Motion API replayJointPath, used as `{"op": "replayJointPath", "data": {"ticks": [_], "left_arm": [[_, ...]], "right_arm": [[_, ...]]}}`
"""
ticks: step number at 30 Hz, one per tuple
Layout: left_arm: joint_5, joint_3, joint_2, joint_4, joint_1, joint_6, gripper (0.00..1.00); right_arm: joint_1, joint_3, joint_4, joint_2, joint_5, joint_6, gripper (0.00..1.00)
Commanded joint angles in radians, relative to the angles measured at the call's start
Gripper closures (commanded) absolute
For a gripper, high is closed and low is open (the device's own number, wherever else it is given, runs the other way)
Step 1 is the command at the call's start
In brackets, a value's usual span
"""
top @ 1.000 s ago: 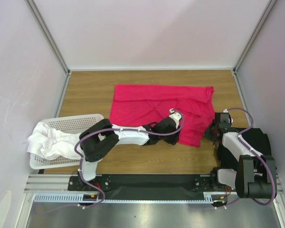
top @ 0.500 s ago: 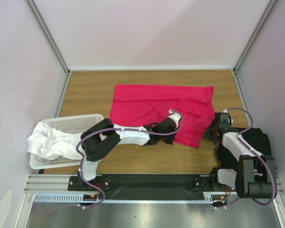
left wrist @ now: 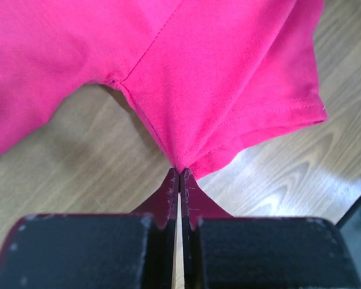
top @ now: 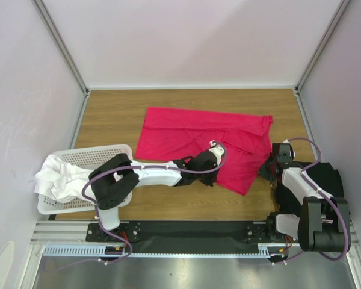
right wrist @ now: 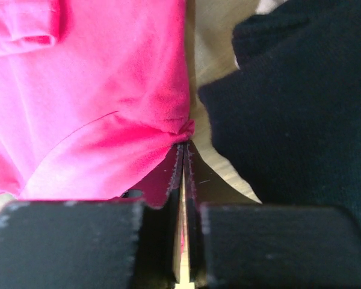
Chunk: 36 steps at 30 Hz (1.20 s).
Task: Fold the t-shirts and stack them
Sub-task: Fold the tshirt
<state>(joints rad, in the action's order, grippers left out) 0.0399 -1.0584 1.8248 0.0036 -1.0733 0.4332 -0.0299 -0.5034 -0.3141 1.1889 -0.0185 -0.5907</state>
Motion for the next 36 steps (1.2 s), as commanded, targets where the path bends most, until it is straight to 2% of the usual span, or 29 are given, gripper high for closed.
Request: {"op": "replayJointPath", "data": {"ticks": [1,2,4,5,6,8,9,11,14,18,20,25,30,36], "left_arm": [[-0.063,0.014,-0.044,-0.019,-0.002,-0.03,0.99],[-0.066,0.014,-0.048,-0.019,-0.004,-0.034,0.94],[-0.08,0.011,-0.053,-0.027,-0.004,-0.039,0.74],[-0.08,0.006,-0.067,-0.031,-0.004,-0.047,0.66],[-0.078,0.003,-0.076,-0.051,-0.004,-0.053,0.56],[-0.057,-0.02,-0.11,-0.077,-0.001,-0.071,0.47],[-0.046,-0.031,-0.123,-0.106,0.004,-0.079,0.42],[-0.044,-0.069,-0.147,-0.131,0.035,-0.102,0.39],[-0.057,-0.11,-0.176,-0.154,0.125,-0.103,0.38],[-0.064,-0.132,-0.179,-0.149,0.258,-0.108,0.36],[-0.075,-0.133,-0.167,-0.139,0.333,-0.102,0.37],[-0.092,-0.138,-0.098,-0.151,0.466,-0.086,0.37],[-0.084,-0.173,-0.03,-0.178,0.536,-0.097,0.39],[-0.054,-0.186,0.053,-0.163,0.602,-0.07,0.41]], "right_arm": [[-0.007,-0.033,-0.052,-0.021,-0.02,0.017,0.94],[-0.005,-0.04,-0.071,-0.037,-0.017,0.015,0.85],[-0.005,-0.061,-0.137,-0.066,0.005,0.019,0.73],[-0.005,-0.072,-0.164,-0.104,0.009,0.02,0.59],[-0.005,-0.081,-0.216,-0.124,0.058,0.025,0.54],[-0.005,-0.128,-0.273,-0.196,0.072,0.032,0.41],[-0.005,-0.145,-0.298,-0.221,0.075,0.037,0.38],[-0.007,-0.196,-0.319,-0.253,0.075,0.058,0.33],[-0.007,-0.231,-0.278,-0.232,0.057,0.077,0.34],[-0.01,-0.273,-0.137,-0.098,0.052,0.066,0.42],[-0.011,-0.282,-0.08,-0.002,0.048,0.063,0.48],[-0.016,-0.331,0.024,0.236,0.029,0.065,0.55],[-0.018,-0.371,0.095,0.356,0.051,0.06,0.57],[-0.025,-0.468,0.095,0.506,0.04,0.08,0.59]]}}
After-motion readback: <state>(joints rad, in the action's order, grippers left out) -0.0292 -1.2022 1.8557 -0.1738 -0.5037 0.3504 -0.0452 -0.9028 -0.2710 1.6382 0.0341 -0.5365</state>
